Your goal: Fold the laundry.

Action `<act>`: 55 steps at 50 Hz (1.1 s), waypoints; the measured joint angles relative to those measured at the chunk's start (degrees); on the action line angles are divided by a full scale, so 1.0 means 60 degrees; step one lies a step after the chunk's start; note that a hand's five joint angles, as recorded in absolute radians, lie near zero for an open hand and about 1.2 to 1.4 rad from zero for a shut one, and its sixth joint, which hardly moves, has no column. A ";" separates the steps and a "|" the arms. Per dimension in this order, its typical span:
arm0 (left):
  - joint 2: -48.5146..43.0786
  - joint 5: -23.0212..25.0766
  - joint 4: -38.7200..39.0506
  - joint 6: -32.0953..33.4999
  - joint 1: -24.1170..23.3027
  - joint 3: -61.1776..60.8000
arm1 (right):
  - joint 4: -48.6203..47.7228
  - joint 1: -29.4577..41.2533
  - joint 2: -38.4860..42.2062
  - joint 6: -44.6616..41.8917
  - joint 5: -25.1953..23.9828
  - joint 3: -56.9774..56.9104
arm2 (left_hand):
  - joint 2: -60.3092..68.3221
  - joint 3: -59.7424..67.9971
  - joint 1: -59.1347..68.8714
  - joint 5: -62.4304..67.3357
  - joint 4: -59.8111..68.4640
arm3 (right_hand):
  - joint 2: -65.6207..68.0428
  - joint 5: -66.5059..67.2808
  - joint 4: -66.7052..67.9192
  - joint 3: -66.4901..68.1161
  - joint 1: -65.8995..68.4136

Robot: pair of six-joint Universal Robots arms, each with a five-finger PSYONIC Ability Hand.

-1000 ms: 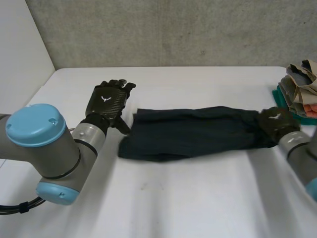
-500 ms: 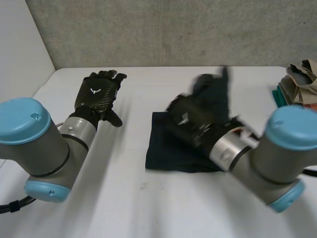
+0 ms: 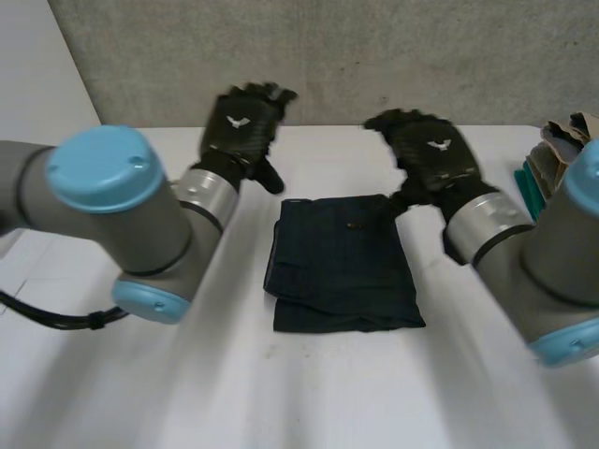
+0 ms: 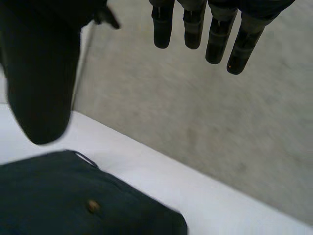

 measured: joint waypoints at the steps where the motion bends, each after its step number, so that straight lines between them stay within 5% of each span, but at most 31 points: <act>1: -0.0363 0.0018 -0.0320 -0.0016 -0.0189 0.0373 | 0.0494 -0.0212 0.0118 0.0096 0.0053 -0.0230 | 0.0000 0.0000 0.0001 0.0000 0.0000 | 0.0000 0.0000 -0.0001 0.0000 0.0000; 9: -0.2243 0.0002 -0.2163 0.0054 -0.0678 0.2083 | 0.2987 -0.0530 0.2081 -0.0589 -0.0048 -0.2211 | 0.0000 0.0000 0.0000 0.0000 0.0000 | 0.0000 0.0000 0.0000 0.0000 0.0000; 20: -0.3306 -0.0828 -0.3838 0.1290 -0.0649 0.2706 | 0.3956 -0.0476 0.4392 -0.2027 -0.0210 -0.3937 | 0.0000 0.0000 0.0001 0.0000 0.0001 | -0.0001 0.0000 -0.0001 0.0000 -0.0043; 34: -0.2707 -0.0717 -0.3883 0.1905 -0.0684 0.2462 | 0.4119 -0.0460 0.4062 -0.3135 0.0164 -0.4014 | 0.0000 0.0000 0.0001 -0.0001 0.0002 | -0.0208 -0.0012 0.0000 0.0000 -0.0504; 46: 0.0194 0.1574 -0.3825 0.0367 -0.0351 0.1020 | 0.1991 -0.0416 0.1056 -0.2842 0.0199 -0.1243 | 0.0000 0.0000 0.0000 -0.0001 0.0000 | -0.0208 -0.0042 -0.0001 0.0000 -0.0505; 55: 0.2855 0.5188 -0.3783 -0.0642 0.0378 -0.1273 | -0.0240 0.0263 -0.0379 -0.2966 0.0103 0.2476 | 0.0000 0.0000 -0.0001 -0.0001 0.0000 | -0.0208 -0.0038 -0.0001 -0.0001 -0.0505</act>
